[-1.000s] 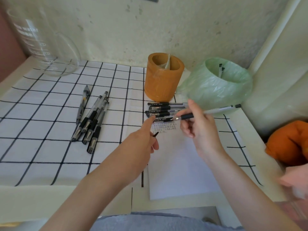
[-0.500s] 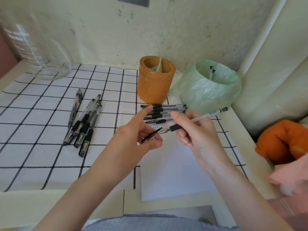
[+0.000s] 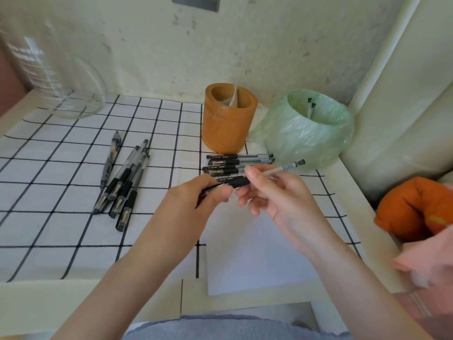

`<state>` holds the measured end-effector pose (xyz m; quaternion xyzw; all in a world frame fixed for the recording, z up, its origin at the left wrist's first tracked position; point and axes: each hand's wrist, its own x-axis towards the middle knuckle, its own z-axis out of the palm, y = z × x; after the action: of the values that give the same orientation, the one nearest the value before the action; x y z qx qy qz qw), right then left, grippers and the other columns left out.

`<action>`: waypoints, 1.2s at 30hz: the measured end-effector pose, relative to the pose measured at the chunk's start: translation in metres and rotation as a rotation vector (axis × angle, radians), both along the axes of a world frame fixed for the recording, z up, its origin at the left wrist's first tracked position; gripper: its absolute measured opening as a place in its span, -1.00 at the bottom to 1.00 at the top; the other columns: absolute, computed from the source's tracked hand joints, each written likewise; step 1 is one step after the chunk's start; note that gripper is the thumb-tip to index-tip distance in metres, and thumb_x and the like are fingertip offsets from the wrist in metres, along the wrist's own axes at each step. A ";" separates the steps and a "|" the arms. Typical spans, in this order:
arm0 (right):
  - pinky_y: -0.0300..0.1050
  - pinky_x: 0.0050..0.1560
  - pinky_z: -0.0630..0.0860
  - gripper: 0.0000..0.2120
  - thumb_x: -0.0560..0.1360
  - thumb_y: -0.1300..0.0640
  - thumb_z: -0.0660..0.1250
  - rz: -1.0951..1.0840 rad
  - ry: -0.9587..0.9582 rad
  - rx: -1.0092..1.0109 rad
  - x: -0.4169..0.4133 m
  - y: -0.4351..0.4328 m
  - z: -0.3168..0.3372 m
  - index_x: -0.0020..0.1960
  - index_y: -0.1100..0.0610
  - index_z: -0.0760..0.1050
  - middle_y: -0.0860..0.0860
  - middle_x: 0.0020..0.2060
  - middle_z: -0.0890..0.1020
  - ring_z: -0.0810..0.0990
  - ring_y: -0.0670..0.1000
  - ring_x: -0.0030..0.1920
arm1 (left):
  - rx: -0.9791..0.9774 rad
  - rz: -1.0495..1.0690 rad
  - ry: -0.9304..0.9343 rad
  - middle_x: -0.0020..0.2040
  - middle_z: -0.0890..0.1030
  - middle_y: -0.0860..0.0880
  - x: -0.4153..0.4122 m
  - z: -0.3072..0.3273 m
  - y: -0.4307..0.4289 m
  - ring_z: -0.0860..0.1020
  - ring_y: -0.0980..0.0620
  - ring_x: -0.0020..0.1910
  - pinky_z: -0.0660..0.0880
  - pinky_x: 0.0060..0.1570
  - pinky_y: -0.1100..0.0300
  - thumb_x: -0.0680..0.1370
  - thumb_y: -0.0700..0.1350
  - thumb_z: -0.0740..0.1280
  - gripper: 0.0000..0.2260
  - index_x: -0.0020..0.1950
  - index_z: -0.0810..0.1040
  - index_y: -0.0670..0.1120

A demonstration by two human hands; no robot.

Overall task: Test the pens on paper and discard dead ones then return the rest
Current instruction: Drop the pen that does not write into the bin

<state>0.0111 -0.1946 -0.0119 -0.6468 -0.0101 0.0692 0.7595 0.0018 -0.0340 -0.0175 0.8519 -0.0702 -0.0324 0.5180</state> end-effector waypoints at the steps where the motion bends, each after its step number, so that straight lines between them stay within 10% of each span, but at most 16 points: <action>1: -0.25 -0.48 0.41 -0.81 0.38 0.09 0.34 -0.020 -0.002 -0.011 0.001 -0.001 0.000 -0.15 0.23 0.51 0.12 -0.40 0.64 0.59 0.03 -0.41 | -0.048 -0.019 0.062 -0.44 0.50 0.19 0.000 -0.001 0.000 0.43 0.19 -0.40 0.37 -0.37 0.33 0.56 0.07 0.17 -0.80 -0.19 0.51 0.06; 19: -0.28 -0.48 0.33 -0.86 0.37 0.10 0.37 -0.019 -0.082 -0.049 0.004 -0.006 0.002 -0.24 0.16 0.49 0.06 -0.46 0.55 0.46 -0.01 -0.46 | -0.156 0.056 0.053 -0.46 0.38 0.10 -0.001 -0.001 -0.015 0.38 0.24 -0.52 0.21 -0.50 0.41 0.60 -0.10 0.16 -0.76 -0.25 0.49 -0.03; 32: -0.29 -0.50 0.31 -0.85 0.41 0.14 0.35 0.016 -0.031 0.009 0.000 -0.009 0.005 -0.23 0.18 0.42 0.05 -0.49 0.52 0.44 -0.04 -0.48 | 0.010 0.072 -0.215 -0.45 0.42 0.08 -0.008 -0.001 -0.021 0.42 0.06 -0.40 0.39 -0.30 0.08 0.59 -0.10 0.16 -0.85 -0.15 0.45 -0.04; 36: -0.29 -0.53 0.28 -0.84 0.42 0.12 0.34 -0.017 -0.023 0.034 -0.001 -0.004 0.006 -0.22 0.17 0.40 0.03 -0.51 0.51 0.42 -0.04 -0.51 | -0.048 0.053 -0.162 -0.45 0.41 0.07 -0.006 0.002 -0.019 0.39 0.13 -0.45 0.33 -0.46 0.28 0.59 -0.09 0.17 -0.81 -0.19 0.47 -0.06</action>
<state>0.0099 -0.1983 -0.0064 -0.6345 -0.0145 0.0548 0.7708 -0.0043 -0.0532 -0.0151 0.8405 -0.0902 0.0522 0.5316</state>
